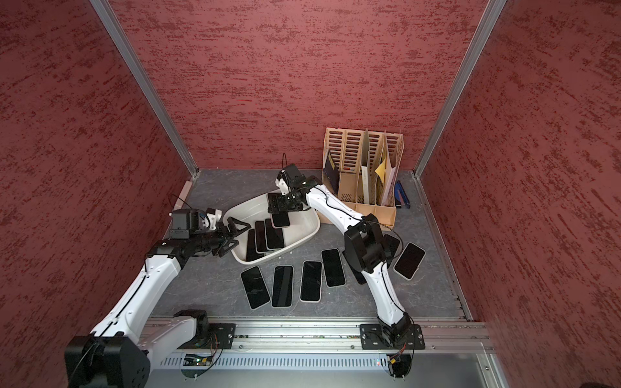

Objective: Take the phone out of the storage box
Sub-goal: Pick up the phone from the storage box.

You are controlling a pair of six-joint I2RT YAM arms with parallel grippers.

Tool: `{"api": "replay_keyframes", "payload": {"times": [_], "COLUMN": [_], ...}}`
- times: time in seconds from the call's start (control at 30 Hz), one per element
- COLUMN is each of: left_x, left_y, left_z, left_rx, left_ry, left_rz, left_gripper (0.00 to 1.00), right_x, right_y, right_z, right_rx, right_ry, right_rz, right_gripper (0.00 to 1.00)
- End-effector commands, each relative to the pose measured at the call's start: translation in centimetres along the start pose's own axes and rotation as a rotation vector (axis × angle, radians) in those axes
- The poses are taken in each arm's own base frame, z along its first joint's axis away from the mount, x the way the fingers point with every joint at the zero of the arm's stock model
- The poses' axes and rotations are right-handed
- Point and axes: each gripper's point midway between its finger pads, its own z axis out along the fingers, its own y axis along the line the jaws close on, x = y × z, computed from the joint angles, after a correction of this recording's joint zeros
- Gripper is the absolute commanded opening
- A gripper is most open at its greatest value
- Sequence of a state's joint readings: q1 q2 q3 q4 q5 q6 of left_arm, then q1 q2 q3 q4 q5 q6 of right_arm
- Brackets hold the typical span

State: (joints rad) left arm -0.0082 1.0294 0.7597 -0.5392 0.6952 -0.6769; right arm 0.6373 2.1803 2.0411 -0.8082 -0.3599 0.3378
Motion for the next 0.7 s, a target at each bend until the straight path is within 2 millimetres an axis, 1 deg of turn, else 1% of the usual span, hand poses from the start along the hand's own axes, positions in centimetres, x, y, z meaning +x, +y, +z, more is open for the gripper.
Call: {"api": "replay_keyframes", "payload": {"times": [0.0,0.07,0.1,0.17,0.23,0.27,0.3,0.33,0.4,0.47,0.53,0.67], "left_x": [-1.2,-1.3,-1.3,-1.1,-0.9,-0.7,-0.6,-0.4,-0.2,0.1,0.4,0.9], "left_y": [-3.0,-3.7,-4.0,-4.8,-5.4,-5.6,-5.8,-6.0,-6.2,-6.4,-6.7,-6.3], "left_z": [0.1,0.6,1.0,1.9,3.0,3.4,4.0,4.6,5.5,6.2,6.7,6.8], "left_rx": [0.088,0.109,0.115,0.128,0.134,0.138,0.141,0.146,0.152,0.151,0.151,0.115], "left_ry": [-0.028,-0.021,-0.014,0.004,0.03,0.041,0.05,0.063,0.084,0.107,0.126,0.155], "left_rz": [0.058,0.072,0.078,0.099,0.119,0.126,0.132,0.135,0.139,0.145,0.155,0.162], "left_gripper": [1.0,1.0,1.0,1.0,1.0,1.0,1.0,1.0,1.0,1.0,1.0,1.0], "right_x": [-1.0,0.5,1.6,3.9,6.9,8.1,9.5,10.9,13.2,15.1,16.9,19.4], "right_y": [2.5,2.0,1.5,-0.2,-2.6,-3.8,-4.9,-6.3,-8.8,-10.9,-12.4,-13.7], "right_z": [-5.1,-7.8,-9.4,-12.3,-15.2,-16.2,-18.1,-19.2,-21.2,-22.7,-23.1,-22.1], "right_rx": [-0.075,-0.048,-0.03,0.03,0.099,0.133,0.169,0.213,0.28,0.337,0.37,0.401], "right_ry": [-0.11,-0.131,-0.14,-0.156,-0.167,-0.17,-0.193,-0.198,-0.216,-0.234,-0.224,-0.159], "right_rz": [0.011,0.028,0.039,0.075,0.135,0.161,0.185,0.218,0.285,0.345,0.392,0.459], "right_gripper": [0.48,0.48,0.48,0.48,0.48,0.48,0.48,0.48,0.48,0.48,0.48,0.48]}}
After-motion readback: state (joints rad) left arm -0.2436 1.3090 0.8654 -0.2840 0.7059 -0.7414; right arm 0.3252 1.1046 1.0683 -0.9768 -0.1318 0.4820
